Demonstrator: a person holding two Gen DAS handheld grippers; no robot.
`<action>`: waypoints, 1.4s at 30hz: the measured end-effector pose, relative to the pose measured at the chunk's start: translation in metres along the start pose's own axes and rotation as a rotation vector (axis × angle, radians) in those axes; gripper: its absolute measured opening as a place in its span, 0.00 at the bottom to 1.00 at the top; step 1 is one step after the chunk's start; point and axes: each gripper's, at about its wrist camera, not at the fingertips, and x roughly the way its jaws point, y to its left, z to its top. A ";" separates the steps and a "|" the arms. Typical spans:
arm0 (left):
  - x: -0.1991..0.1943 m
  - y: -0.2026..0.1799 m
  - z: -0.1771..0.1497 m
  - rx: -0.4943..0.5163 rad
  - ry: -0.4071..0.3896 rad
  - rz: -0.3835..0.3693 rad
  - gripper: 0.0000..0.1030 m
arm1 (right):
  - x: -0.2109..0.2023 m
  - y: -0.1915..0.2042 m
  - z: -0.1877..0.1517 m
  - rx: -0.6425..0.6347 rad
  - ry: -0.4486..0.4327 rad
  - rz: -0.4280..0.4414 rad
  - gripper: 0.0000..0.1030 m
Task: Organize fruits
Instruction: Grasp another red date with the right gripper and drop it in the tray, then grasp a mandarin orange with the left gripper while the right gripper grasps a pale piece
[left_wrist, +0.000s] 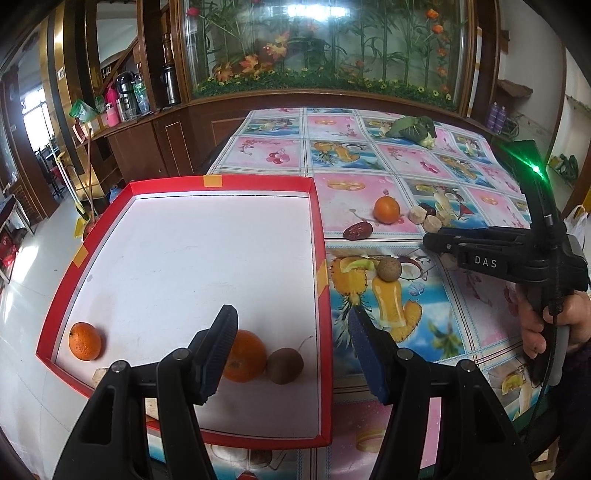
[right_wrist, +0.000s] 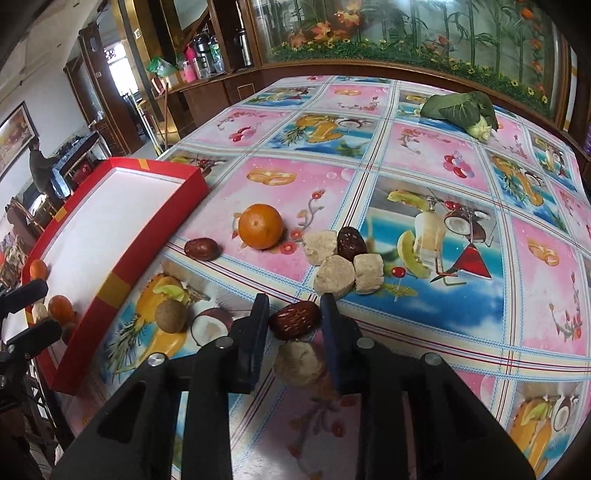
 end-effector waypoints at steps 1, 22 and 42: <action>-0.001 0.001 0.000 -0.001 -0.003 -0.005 0.61 | -0.005 0.001 0.001 0.004 -0.011 0.016 0.29; -0.036 0.079 -0.016 -0.123 -0.072 0.096 0.63 | 0.049 0.185 0.021 -0.269 0.057 0.176 0.32; 0.001 -0.029 0.004 0.091 0.021 -0.024 0.63 | -0.025 -0.066 0.014 0.143 -0.075 0.037 0.44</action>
